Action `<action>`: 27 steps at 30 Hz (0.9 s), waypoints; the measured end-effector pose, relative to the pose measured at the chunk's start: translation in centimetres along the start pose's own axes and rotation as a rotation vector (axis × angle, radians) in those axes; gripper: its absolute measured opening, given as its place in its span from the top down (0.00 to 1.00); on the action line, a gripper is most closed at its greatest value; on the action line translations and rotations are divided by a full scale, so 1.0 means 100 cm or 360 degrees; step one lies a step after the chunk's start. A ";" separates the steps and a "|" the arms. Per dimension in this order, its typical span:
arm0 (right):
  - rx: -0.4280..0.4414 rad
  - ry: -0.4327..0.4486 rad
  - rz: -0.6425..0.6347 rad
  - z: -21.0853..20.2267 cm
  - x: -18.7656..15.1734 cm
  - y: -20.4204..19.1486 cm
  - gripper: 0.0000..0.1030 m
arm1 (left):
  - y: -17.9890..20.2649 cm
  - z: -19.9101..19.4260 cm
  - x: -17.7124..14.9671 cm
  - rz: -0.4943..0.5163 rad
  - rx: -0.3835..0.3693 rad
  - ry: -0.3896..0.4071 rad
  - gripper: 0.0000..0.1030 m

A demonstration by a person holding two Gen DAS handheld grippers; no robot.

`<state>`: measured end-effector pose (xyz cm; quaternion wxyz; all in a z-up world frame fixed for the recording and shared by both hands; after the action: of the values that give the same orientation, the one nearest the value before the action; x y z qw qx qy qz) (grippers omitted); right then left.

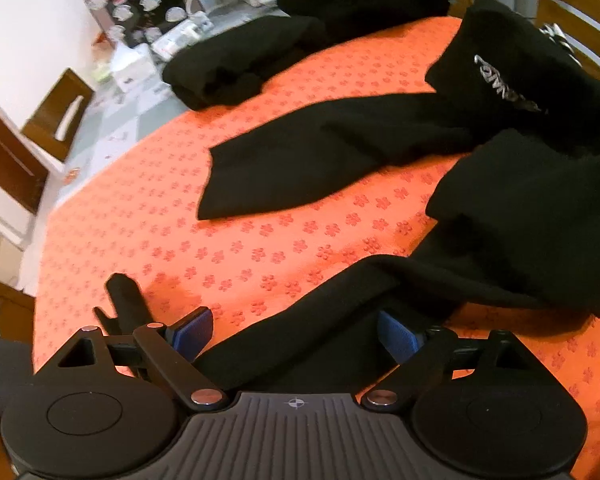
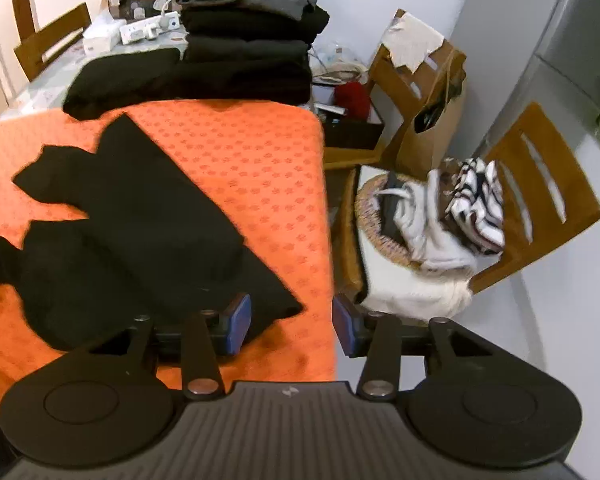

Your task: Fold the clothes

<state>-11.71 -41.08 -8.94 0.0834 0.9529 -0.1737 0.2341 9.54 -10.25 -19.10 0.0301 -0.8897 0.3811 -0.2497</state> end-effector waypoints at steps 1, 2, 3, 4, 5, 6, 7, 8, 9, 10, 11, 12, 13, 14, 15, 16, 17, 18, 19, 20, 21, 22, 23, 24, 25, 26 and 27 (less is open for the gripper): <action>0.0012 0.0008 -0.0001 -0.003 0.000 -0.007 0.50 | 0.000 0.002 0.001 0.0012 -0.0019 0.0006 0.15; 0.0026 0.0017 -0.0002 -0.006 0.000 -0.014 0.48 | 0.001 0.004 0.001 0.0022 -0.0042 0.0014 0.17; 0.0059 0.0022 0.0008 -0.008 0.000 -0.023 0.47 | 0.001 0.005 0.002 0.0028 -0.0067 0.0023 0.20; 0.0095 0.0026 0.0020 -0.009 0.000 -0.031 0.46 | 0.002 0.006 0.002 0.0033 -0.0092 0.0029 0.24; 0.0136 0.0026 0.0030 -0.009 -0.001 -0.038 0.44 | 0.003 0.008 0.002 0.0036 -0.0116 0.0032 0.25; 0.0181 0.0022 0.0031 -0.007 -0.001 -0.049 0.43 | 0.003 0.009 0.002 0.0037 -0.0139 0.0034 0.28; 0.0228 0.0017 0.0031 -0.006 -0.001 -0.060 0.43 | 0.004 0.010 0.001 0.0037 -0.0159 0.0035 0.31; 0.0274 0.0013 0.0031 -0.004 0.000 -0.071 0.42 | 0.004 0.010 0.001 0.0037 -0.0180 0.0036 0.33; 0.0305 0.0015 0.0011 -0.001 0.002 -0.082 0.42 | 0.004 0.011 0.000 0.0037 -0.0201 0.0036 0.36; 0.0332 0.0019 -0.0013 0.002 0.005 -0.094 0.42 | 0.004 0.012 0.000 0.0037 -0.0222 0.0037 0.38; 0.0360 0.0022 -0.0037 0.006 0.008 -0.107 0.42 | 0.005 0.013 -0.001 0.0037 -0.0243 0.0038 0.39; 0.0381 0.0026 -0.0066 0.009 0.010 -0.117 0.41 | 0.005 0.013 -0.001 0.0037 -0.0263 0.0039 0.41; 0.0402 0.0029 -0.0095 0.012 0.012 -0.127 0.41 | 0.005 0.014 -0.002 0.0036 -0.0276 0.0040 0.42; 0.0422 0.0032 -0.0125 0.015 0.015 -0.136 0.40 | 0.004 0.014 -0.002 0.0035 -0.0284 0.0041 0.43; 0.0441 0.0030 -0.0146 0.018 0.017 -0.145 0.40 | 0.004 0.014 -0.003 0.0035 -0.0294 0.0043 0.45; 0.0459 0.0026 -0.0167 0.022 0.021 -0.153 0.38 | 0.004 0.013 -0.003 0.0037 -0.0305 0.0047 0.47; 0.0478 0.0023 -0.0187 0.026 0.024 -0.161 0.38 | 0.004 0.013 -0.004 0.0039 -0.0316 0.0050 0.48; 0.0493 0.0020 -0.0204 0.030 0.026 -0.168 0.37 | 0.004 0.012 -0.004 0.0039 -0.0323 0.0053 0.50; 0.0507 0.0017 -0.0221 0.033 0.029 -0.176 0.36 | 0.004 0.012 -0.005 0.0038 -0.0327 0.0054 0.53; 0.0522 0.0014 -0.0238 0.037 0.032 -0.183 0.35 | 0.004 0.011 -0.006 0.0038 -0.0332 0.0056 0.53; 0.0536 0.0011 -0.0255 0.041 0.034 -0.191 0.34 | 0.004 0.011 -0.006 0.0036 -0.0333 0.0058 0.55; 0.0547 0.0007 -0.0267 0.046 0.036 -0.198 0.31 | 0.004 0.010 -0.007 0.0032 -0.0333 0.0062 0.57; 0.0557 0.0003 -0.0277 0.051 0.038 -0.205 0.28 | 0.003 0.010 -0.007 0.0027 -0.0334 0.0068 0.58; 0.0570 -0.0006 -0.0294 0.055 0.039 -0.213 0.28 | 0.003 0.009 -0.007 0.0020 -0.0334 0.0072 0.61; 0.0581 -0.0012 -0.0318 0.060 0.041 -0.221 0.27 | 0.003 0.008 -0.008 0.0011 -0.0331 0.0078 0.65; 0.0586 -0.0013 -0.0349 0.065 0.042 -0.230 0.27 | 0.002 0.007 -0.008 0.0004 -0.0326 0.0086 0.68; 0.0590 -0.0015 -0.0381 0.069 0.042 -0.238 0.27 | 0.002 0.006 -0.008 -0.0004 -0.0322 0.0094 0.73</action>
<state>3.49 -21.92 -14.80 -0.0668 0.9668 -0.0138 0.2462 9.24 -9.90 -20.05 -0.0713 -0.8809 0.4040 -0.2362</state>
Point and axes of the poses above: each gripper's, at about its wrist camera, not at the fingertips, and z roughly the way its jaws point, y to its right, x to its top, the point moved 8 cm from there along z, roughly the way its jaws point, and after that the axes turned 4 degrees about -y, right-handed, at the moved point
